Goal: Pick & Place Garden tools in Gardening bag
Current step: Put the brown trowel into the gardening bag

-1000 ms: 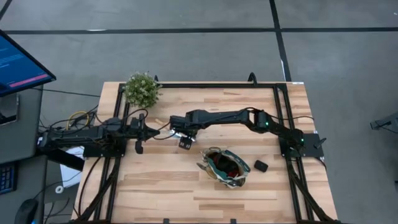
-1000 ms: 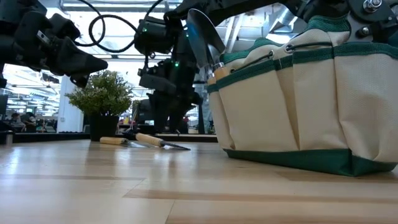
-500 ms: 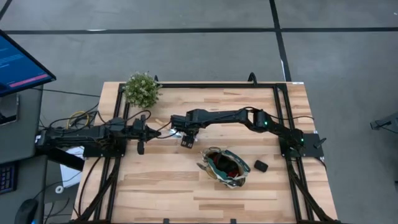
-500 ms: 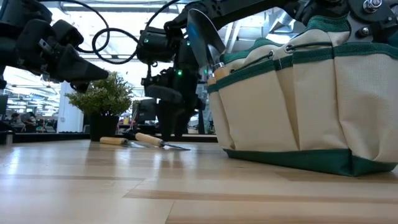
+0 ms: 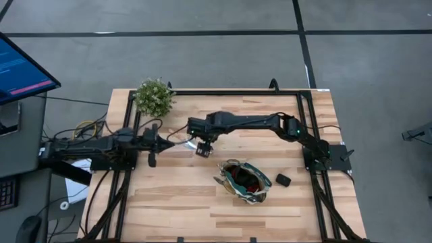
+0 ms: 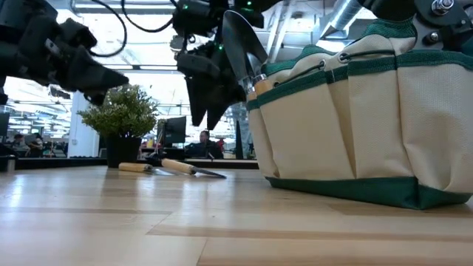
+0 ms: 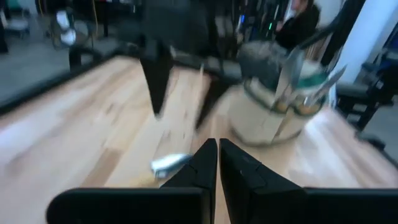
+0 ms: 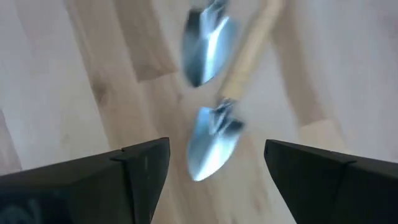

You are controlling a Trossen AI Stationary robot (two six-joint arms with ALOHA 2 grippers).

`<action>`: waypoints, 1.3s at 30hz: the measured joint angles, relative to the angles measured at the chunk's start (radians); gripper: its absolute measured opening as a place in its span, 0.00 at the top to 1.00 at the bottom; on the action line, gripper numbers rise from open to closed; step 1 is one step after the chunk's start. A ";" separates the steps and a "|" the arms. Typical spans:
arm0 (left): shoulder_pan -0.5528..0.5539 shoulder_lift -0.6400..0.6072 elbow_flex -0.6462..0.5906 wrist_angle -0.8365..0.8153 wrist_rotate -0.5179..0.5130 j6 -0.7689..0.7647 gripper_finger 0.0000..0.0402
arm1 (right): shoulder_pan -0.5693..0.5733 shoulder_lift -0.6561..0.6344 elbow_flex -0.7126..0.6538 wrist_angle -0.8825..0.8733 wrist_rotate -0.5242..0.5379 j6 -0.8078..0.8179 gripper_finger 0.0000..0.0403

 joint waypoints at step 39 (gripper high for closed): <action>0.000 -0.081 0.000 0.059 0.000 0.000 0.96 | 0.049 0.131 -0.142 0.139 0.072 0.016 0.51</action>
